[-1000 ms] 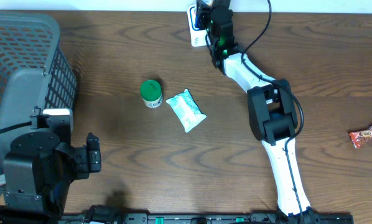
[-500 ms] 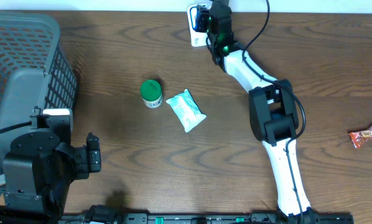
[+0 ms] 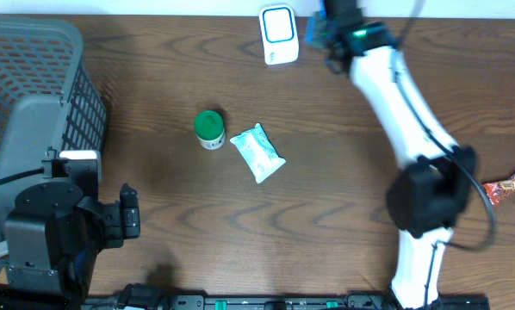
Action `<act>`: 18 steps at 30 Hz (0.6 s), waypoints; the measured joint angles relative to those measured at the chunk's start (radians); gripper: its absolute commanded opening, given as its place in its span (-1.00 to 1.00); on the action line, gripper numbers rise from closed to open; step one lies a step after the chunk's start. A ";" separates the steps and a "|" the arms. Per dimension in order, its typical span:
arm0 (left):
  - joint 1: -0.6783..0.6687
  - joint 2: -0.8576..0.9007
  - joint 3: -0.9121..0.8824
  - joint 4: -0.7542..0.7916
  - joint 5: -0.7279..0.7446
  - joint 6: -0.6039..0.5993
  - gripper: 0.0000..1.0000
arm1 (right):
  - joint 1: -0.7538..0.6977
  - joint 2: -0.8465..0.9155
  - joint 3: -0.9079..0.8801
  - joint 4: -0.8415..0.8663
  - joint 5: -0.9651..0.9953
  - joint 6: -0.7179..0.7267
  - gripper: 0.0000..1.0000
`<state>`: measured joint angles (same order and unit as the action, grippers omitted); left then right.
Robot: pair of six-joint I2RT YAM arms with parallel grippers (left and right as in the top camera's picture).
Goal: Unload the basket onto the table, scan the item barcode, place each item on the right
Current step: 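Carry the orange pack to the right table edge and release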
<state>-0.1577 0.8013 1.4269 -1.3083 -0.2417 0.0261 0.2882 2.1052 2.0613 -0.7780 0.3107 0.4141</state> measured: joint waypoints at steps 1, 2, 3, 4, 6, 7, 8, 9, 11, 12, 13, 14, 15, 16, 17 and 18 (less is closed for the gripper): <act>0.000 0.000 0.000 -0.001 0.000 0.000 0.96 | -0.018 -0.030 0.003 -0.048 0.040 0.000 -0.25; 0.000 0.000 0.000 -0.001 0.000 0.000 0.96 | -0.042 -0.056 0.007 -0.108 0.084 0.000 -0.26; 0.000 0.000 0.000 0.000 0.000 0.000 0.96 | -0.064 -0.072 0.010 -0.144 0.121 0.000 -0.28; 0.000 0.000 0.000 -0.001 0.000 0.000 0.96 | -0.093 -0.081 0.012 -0.187 0.160 0.000 -0.30; 0.000 0.000 0.000 -0.001 0.000 0.000 0.96 | -0.157 -0.079 0.013 -0.266 0.234 0.000 -0.32; 0.000 0.000 0.000 0.000 0.000 0.000 0.96 | -0.179 -0.075 0.010 -0.282 0.254 0.001 -0.32; 0.000 0.000 0.000 0.000 0.000 0.000 0.96 | -0.206 -0.068 0.005 -0.291 0.275 0.002 -0.31; 0.000 0.000 0.000 -0.001 0.000 0.000 0.96 | -0.248 -0.058 -0.005 -0.293 0.296 0.002 -0.31; 0.000 0.000 0.000 -0.001 0.000 0.000 0.96 | -0.307 -0.048 -0.029 -0.282 0.319 0.002 -0.30; 0.000 0.000 0.000 0.000 0.000 0.000 0.96 | -0.342 -0.043 -0.046 -0.274 0.327 0.002 -0.30; 0.000 0.000 0.000 0.000 0.000 0.000 0.96 | -0.383 -0.038 -0.066 -0.262 0.336 0.002 -0.30; 0.000 0.000 0.000 -0.001 -0.001 0.000 0.96 | -0.415 -0.035 -0.084 -0.249 0.341 0.002 -0.29; 0.000 0.000 0.000 0.000 -0.001 0.000 0.96 | -0.449 -0.034 -0.107 -0.230 0.345 0.002 -0.28; 0.000 0.000 0.000 -0.001 -0.001 0.000 0.96 | -0.483 -0.034 -0.132 -0.209 0.349 0.002 -0.28; 0.000 0.000 0.000 0.000 -0.001 0.000 0.96 | -0.520 -0.034 -0.164 -0.180 0.353 0.003 -0.27; 0.000 0.000 0.000 0.000 -0.001 0.000 0.96 | -0.543 -0.034 -0.187 -0.158 0.354 0.002 -0.27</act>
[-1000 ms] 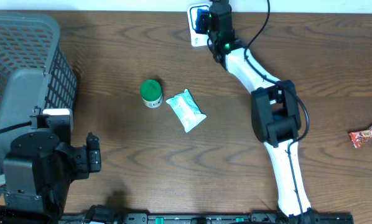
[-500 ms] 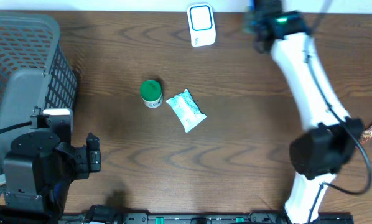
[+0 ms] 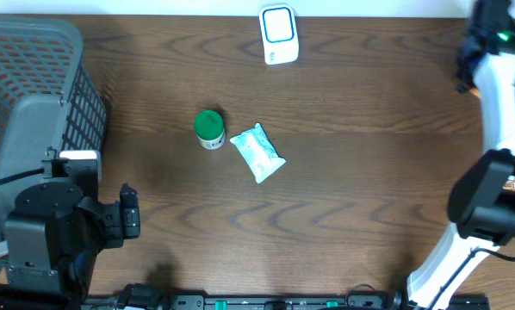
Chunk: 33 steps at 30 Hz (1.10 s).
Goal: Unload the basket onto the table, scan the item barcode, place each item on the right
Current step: 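Carry the orange pack to the right table edge and release, then reach the right gripper to the green tissue pack and grasp it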
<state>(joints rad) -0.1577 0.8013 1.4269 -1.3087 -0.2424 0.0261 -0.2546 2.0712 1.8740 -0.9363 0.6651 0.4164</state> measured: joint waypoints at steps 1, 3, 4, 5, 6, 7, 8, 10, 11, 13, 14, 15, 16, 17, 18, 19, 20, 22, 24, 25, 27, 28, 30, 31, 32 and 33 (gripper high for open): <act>0.000 0.000 0.000 0.000 0.000 0.000 0.96 | -0.034 0.000 -0.035 0.032 0.003 0.000 -0.27; 0.000 0.000 0.000 0.000 0.000 0.000 0.96 | -0.085 0.000 -0.106 0.097 -0.002 0.000 -0.26; 0.000 0.000 0.000 0.000 0.000 0.000 0.96 | -0.112 0.000 -0.147 0.130 -0.009 0.000 -0.25; 0.000 0.000 0.000 0.000 0.000 0.000 0.96 | -0.129 0.000 -0.178 0.153 -0.019 0.000 -0.20; 0.000 0.000 0.000 -0.001 0.000 0.000 0.96 | -0.152 0.000 -0.222 0.185 -0.032 0.000 -0.14; 0.000 0.000 0.000 0.000 0.000 0.000 0.96 | -0.172 0.000 -0.258 0.211 -0.047 0.000 -0.08; 0.000 0.000 0.000 0.000 0.000 0.000 0.96 | -0.190 0.000 -0.293 0.237 -0.062 0.002 0.00; 0.000 0.000 0.000 0.000 0.000 0.000 0.96 | -0.223 0.001 -0.342 0.259 -0.090 0.003 0.27; 0.000 0.000 0.000 0.000 0.000 0.000 0.96 | -0.233 0.001 -0.352 0.263 -0.097 0.003 0.46; 0.000 0.000 0.000 0.000 0.000 0.000 0.96 | -0.253 0.002 -0.359 0.269 -0.111 0.002 0.73; 0.000 0.000 0.000 0.000 0.000 0.000 0.96 | -0.258 0.002 -0.354 0.262 -0.116 0.000 0.96; 0.000 0.000 0.000 0.000 0.000 0.000 0.95 | -0.261 0.002 -0.346 0.250 -0.121 0.004 0.98; 0.000 0.000 0.000 0.000 0.000 0.000 0.96 | -0.262 0.002 -0.332 0.226 -0.129 0.000 0.99; 0.000 0.000 0.000 0.000 0.000 0.000 0.96 | -0.261 0.002 -0.320 0.209 -0.141 -0.002 0.98; 0.000 0.000 0.000 0.000 0.000 0.000 0.96 | -0.258 0.002 -0.299 0.182 -0.162 -0.003 0.99; 0.000 0.000 0.000 0.000 0.000 0.000 0.96 | -0.255 0.002 -0.275 0.159 -0.186 -0.003 0.98; 0.000 0.000 0.000 0.000 0.000 0.000 0.96 | -0.251 0.002 -0.252 0.140 -0.213 -0.003 0.99; 0.000 0.000 0.000 0.000 0.000 0.000 0.96 | -0.237 -0.005 -0.208 0.105 -0.283 -0.003 0.99; 0.000 0.000 0.000 0.000 0.000 0.000 0.95 | -0.214 -0.020 -0.179 0.080 -0.370 -0.002 0.99; 0.000 0.000 0.000 0.000 0.000 0.000 0.96 | -0.199 -0.030 -0.170 0.069 -0.417 -0.002 0.98; 0.000 0.000 0.000 0.000 0.000 0.000 0.96 | -0.160 -0.049 -0.164 0.050 -0.515 -0.002 0.98; 0.000 0.000 0.000 0.000 0.000 0.000 0.96 | -0.135 -0.058 -0.161 0.037 -0.570 -0.002 0.98; 0.000 0.000 0.000 0.000 0.000 0.000 0.96 | -0.074 -0.064 -0.158 0.015 -0.676 -0.002 0.98; 0.000 0.000 0.000 0.000 0.000 0.000 0.96 | -0.040 -0.064 -0.158 0.004 -0.720 -0.001 0.98; 0.000 0.000 0.000 0.000 0.000 0.000 0.96 | 0.003 -0.064 -0.159 -0.008 -0.763 0.000 0.99; 0.000 0.000 0.000 0.000 0.000 0.000 0.96 | 0.050 -0.064 -0.161 -0.021 -0.798 0.001 0.98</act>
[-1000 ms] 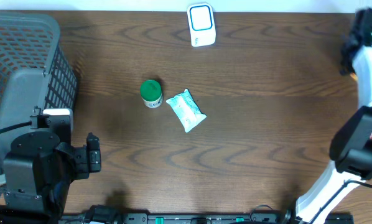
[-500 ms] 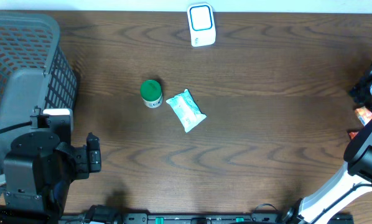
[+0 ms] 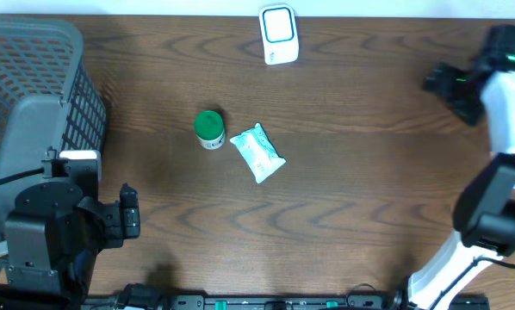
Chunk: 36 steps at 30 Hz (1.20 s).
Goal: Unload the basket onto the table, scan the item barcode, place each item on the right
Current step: 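Reach the right gripper to the green tissue pack and grasp it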
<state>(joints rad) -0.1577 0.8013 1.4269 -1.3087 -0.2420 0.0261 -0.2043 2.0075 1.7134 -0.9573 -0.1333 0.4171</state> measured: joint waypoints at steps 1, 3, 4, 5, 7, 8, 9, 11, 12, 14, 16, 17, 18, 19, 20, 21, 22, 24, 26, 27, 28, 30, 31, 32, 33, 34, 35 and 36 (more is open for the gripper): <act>0.000 0.000 0.000 0.000 0.000 0.000 0.96 | 0.051 0.000 -0.002 -0.009 -0.028 0.003 0.98; 0.000 0.000 0.000 0.000 0.000 0.000 0.96 | 0.135 0.000 -0.007 -0.010 -0.062 0.009 0.99; 0.000 0.000 0.000 0.000 0.000 0.000 0.96 | 0.182 0.000 -0.011 -0.007 -0.075 0.012 0.98; 0.000 0.000 0.000 0.000 0.000 0.000 0.96 | 0.224 0.000 -0.016 0.000 -0.085 0.014 0.98; 0.000 0.000 0.000 0.000 0.000 0.000 0.96 | 0.315 0.000 -0.022 0.014 -0.100 0.015 0.99; 0.000 0.000 0.000 0.000 0.000 0.000 0.96 | 0.361 0.000 -0.024 0.022 -0.105 0.006 0.98; 0.000 0.000 0.000 0.000 0.000 0.000 0.96 | 0.397 0.000 -0.025 0.032 -0.108 -0.009 0.98; 0.000 0.000 0.000 0.000 0.000 0.000 0.96 | 0.470 0.000 -0.027 0.053 -0.126 -0.056 0.99; 0.000 0.000 0.000 0.000 0.000 0.000 0.96 | 0.499 0.000 -0.029 0.063 -0.142 -0.085 0.99; 0.000 0.000 0.000 0.000 0.000 0.000 0.96 | 0.543 0.002 -0.031 0.074 -0.184 -0.153 0.99; 0.000 0.000 0.000 0.000 0.000 0.000 0.96 | 0.573 0.007 -0.032 0.083 -0.226 -0.222 0.70; 0.000 0.000 0.000 0.000 0.000 0.000 0.96 | 0.586 0.016 -0.032 0.089 -0.241 -0.265 0.64; 0.000 0.000 0.000 0.000 0.000 0.000 0.96 | 0.594 0.027 -0.032 0.095 -0.248 -0.289 0.64; 0.000 0.000 0.000 0.000 0.000 0.000 0.96 | 0.601 0.042 -0.032 0.102 -0.251 -0.312 0.72; 0.000 0.000 0.000 0.000 0.000 0.000 0.96 | 0.606 0.059 -0.032 0.108 -0.253 -0.329 0.78; 0.000 0.000 0.000 0.000 0.000 0.000 0.96 | 0.609 0.078 -0.032 0.115 -0.256 -0.346 0.89; 0.000 0.000 0.000 0.000 0.000 0.000 0.96 | 0.613 0.098 -0.032 0.120 -0.260 -0.361 0.94; 0.000 0.000 0.000 0.000 0.000 0.000 0.96 | 0.618 0.140 -0.034 0.129 -0.279 -0.407 0.98; 0.000 0.000 0.000 0.000 0.000 0.000 0.96 | 0.622 0.174 -0.039 0.130 -0.298 -0.449 0.98; 0.000 0.000 0.000 0.000 0.000 0.000 0.96 | 0.625 0.188 -0.040 0.128 -0.307 -0.467 0.99; 0.000 0.000 0.000 0.000 0.000 0.000 0.96 | 0.628 0.198 -0.041 0.126 -0.319 -0.485 0.99; 0.000 0.000 0.000 0.000 0.000 0.000 0.96 | 0.629 0.213 -0.042 0.119 -0.344 -0.518 0.99; 0.000 0.000 0.000 0.000 0.000 0.000 0.95 | 0.629 0.217 -0.042 0.115 -0.359 -0.534 0.99; 0.000 0.000 0.000 0.000 0.000 0.000 0.96 | 0.629 0.217 -0.042 0.115 -0.372 -0.546 0.98; 0.000 0.000 0.000 0.000 0.000 0.000 0.96 | 0.629 0.217 -0.042 0.116 -0.381 -0.556 0.99; 0.000 0.000 0.000 0.000 0.000 0.000 0.96 | 0.629 0.217 -0.042 0.117 -0.391 -0.564 0.98; 0.000 0.000 0.000 0.000 0.000 0.000 0.96 | 0.629 0.219 -0.042 0.117 -0.398 -0.570 0.99; 0.000 0.000 0.000 0.000 0.000 0.000 0.96 | 0.629 0.224 -0.042 0.117 -0.407 -0.578 0.98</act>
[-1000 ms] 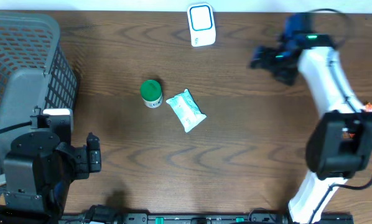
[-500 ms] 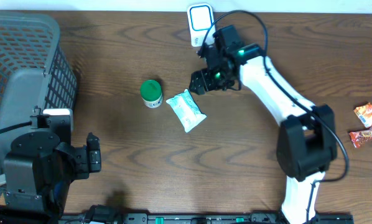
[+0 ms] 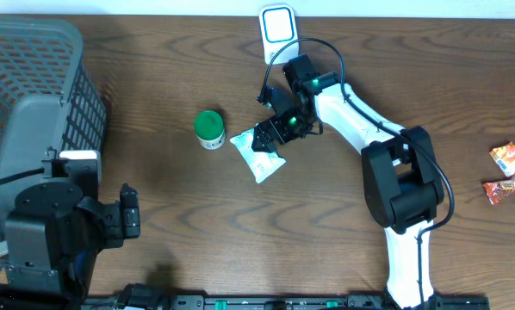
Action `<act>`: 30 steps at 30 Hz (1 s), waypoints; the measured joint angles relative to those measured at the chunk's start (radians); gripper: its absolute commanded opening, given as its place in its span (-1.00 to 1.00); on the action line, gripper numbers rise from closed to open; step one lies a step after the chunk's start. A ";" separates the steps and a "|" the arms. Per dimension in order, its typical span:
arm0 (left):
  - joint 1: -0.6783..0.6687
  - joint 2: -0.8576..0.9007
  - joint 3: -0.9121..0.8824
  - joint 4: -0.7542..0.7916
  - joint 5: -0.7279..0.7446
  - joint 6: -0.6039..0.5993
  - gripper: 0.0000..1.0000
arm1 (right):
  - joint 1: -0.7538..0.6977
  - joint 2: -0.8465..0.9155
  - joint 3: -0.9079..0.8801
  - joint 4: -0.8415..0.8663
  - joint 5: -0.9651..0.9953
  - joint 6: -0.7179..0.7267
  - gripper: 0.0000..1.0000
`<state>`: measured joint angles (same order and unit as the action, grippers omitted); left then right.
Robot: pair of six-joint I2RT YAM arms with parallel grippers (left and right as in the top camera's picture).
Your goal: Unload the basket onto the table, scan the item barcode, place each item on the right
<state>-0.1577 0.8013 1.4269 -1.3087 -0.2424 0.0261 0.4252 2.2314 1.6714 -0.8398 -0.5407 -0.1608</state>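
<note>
A white and teal packet lies flat near the table's middle. Beside it on the left stands a small green-lidded container. The white scanner with a blue-framed window stands at the back edge. My right gripper hangs low over the packet's upper right end, and its dark body hides how the jaws stand. The left gripper rests at the front left with its fingers together, holding nothing.
A grey mesh basket fills the back left corner. An orange snack packet and a red one lie at the right edge. The right arm's white links run from the front right up across the table's middle.
My right arm was at the far right edge with its gripper pointing inward. It now reaches across to the teal packet at the table's middle. An orange packet shows at the right edge.
My right gripper was first beside the scanner at the back, with only the red snack showing at the right. Then it was at the back right corner, then lower along the right edge. Now it is over the teal packet. The left arm has stayed still.
</note>
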 measured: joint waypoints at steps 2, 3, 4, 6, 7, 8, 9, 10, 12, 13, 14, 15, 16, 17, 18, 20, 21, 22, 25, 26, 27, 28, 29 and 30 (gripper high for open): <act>0.000 0.000 0.000 0.000 0.000 0.000 0.96 | 0.000 0.011 0.003 0.005 -0.025 -0.010 0.99; 0.000 0.000 0.000 0.000 0.000 0.000 0.96 | 0.000 0.016 0.006 0.008 -0.035 -0.013 0.98; 0.000 0.000 0.000 0.000 0.000 0.000 0.96 | 0.000 0.023 0.011 0.013 -0.052 -0.017 0.99; 0.000 0.000 0.000 0.000 0.000 0.000 0.96 | 0.000 0.041 0.024 0.024 -0.091 -0.025 0.99; 0.000 0.000 0.000 0.000 0.000 0.000 0.96 | 0.000 0.048 0.029 0.027 -0.108 -0.026 0.99; 0.000 0.000 0.000 0.000 0.000 0.000 0.95 | 0.000 0.055 0.035 0.030 -0.125 -0.029 0.96; 0.000 0.000 0.000 0.000 0.000 0.000 0.96 | 0.000 0.063 0.040 0.033 -0.143 -0.031 0.87; 0.000 0.000 0.000 0.000 0.000 0.000 0.96 | 0.000 0.068 0.043 0.034 -0.156 -0.032 0.79; 0.000 0.000 0.000 0.000 0.000 0.000 0.96 | 0.001 0.077 0.045 0.038 -0.172 -0.042 0.57; 0.000 0.000 0.000 0.000 0.000 0.000 0.95 | 0.002 0.083 0.047 0.036 -0.180 -0.044 0.49; 0.000 0.000 0.000 0.000 0.000 0.000 0.96 | 0.003 0.086 0.047 0.030 -0.186 -0.045 0.41; 0.000 0.000 0.000 0.000 0.000 0.000 0.96 | 0.005 0.089 0.047 0.019 -0.189 -0.048 0.33; 0.000 0.000 0.000 0.000 0.000 0.000 0.96 | 0.006 0.091 0.047 0.010 -0.190 -0.046 0.28; 0.000 0.000 0.000 0.000 0.000 0.000 0.96 | 0.008 0.092 0.048 -0.016 -0.187 -0.056 0.23; 0.000 0.000 0.000 0.000 0.000 0.000 0.95 | 0.010 0.092 0.048 -0.045 -0.182 -0.067 0.14; 0.000 0.000 0.000 0.000 0.000 0.000 0.96 | 0.017 0.092 0.048 -0.084 -0.160 -0.083 0.01; 0.000 0.000 0.000 0.000 0.000 0.000 0.96 | 0.021 0.092 0.048 -0.095 -0.148 -0.087 -0.10; 0.000 0.000 0.000 0.000 0.000 0.000 0.96 | 0.024 0.092 0.048 -0.100 -0.135 -0.091 -0.24; 0.000 0.000 0.000 0.000 0.000 0.000 0.96 | 0.030 0.093 0.048 -0.098 -0.106 -0.107 -0.71; 0.000 0.000 0.000 0.000 0.000 0.000 0.96 | 0.031 0.094 0.047 -0.097 -0.106 -0.109 -0.88; 0.000 0.000 0.000 0.000 0.000 0.000 0.96 | 0.032 0.098 0.045 -0.095 -0.115 -0.114 -0.99; 0.000 0.000 0.000 0.000 0.000 0.000 0.95 | 0.035 0.098 0.045 -0.095 -0.124 -0.114 -0.98; 0.000 0.000 0.000 0.000 0.000 0.000 0.96 | 0.035 0.097 0.045 -0.095 -0.130 -0.112 -0.98; 0.000 0.000 0.000 0.000 0.000 0.000 0.96 | 0.035 0.097 0.046 -0.096 -0.135 -0.112 -0.98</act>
<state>-0.1577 0.8013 1.4269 -1.3087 -0.2420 0.0261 0.4606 2.3287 1.7172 -0.9356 -0.6754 -0.2726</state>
